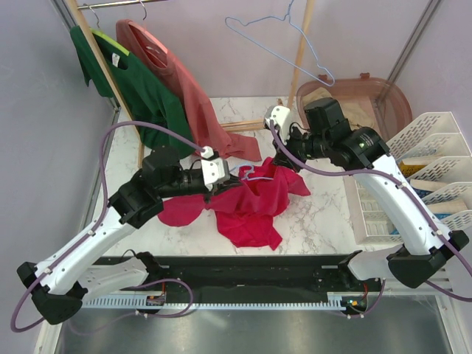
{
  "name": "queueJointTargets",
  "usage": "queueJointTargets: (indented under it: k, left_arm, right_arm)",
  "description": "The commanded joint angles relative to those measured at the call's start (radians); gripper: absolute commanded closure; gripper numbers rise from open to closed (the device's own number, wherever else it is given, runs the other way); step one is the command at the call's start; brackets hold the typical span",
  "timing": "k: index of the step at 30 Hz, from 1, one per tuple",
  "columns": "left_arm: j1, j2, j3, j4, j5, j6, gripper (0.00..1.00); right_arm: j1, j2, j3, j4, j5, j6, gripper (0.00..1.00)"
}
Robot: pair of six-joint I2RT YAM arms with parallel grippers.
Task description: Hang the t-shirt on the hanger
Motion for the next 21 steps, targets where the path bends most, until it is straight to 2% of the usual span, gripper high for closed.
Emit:
queueJointTargets:
  k: [1, 9, 12, 17, 21]
  left_arm:
    - [-0.057, -0.017, -0.002, -0.023, -0.003, 0.078, 0.98]
    - [-0.056, 0.048, 0.083, 0.042, -0.199, 0.057, 0.98]
    - [-0.054, 0.049, 0.088, 0.057, -0.229, 0.075, 0.98]
    - [-0.051, 0.042, 0.08, 0.057, -0.223, 0.062, 0.98]
    - [-0.051, 0.039, 0.074, 0.051, -0.102, 0.04, 0.98]
  right_arm:
    - [-0.006, -0.002, 0.039, 0.11, 0.079, 0.077, 1.0]
    - [0.012, -0.011, 0.004, 0.023, 0.016, 0.022, 1.0]
    - [0.012, -0.029, -0.028, -0.005, 0.026, -0.024, 1.0]
    - [0.014, -0.034, -0.047, -0.011, 0.053, -0.038, 1.0]
    - [0.014, -0.011, -0.022, -0.001, 0.032, -0.04, 1.0]
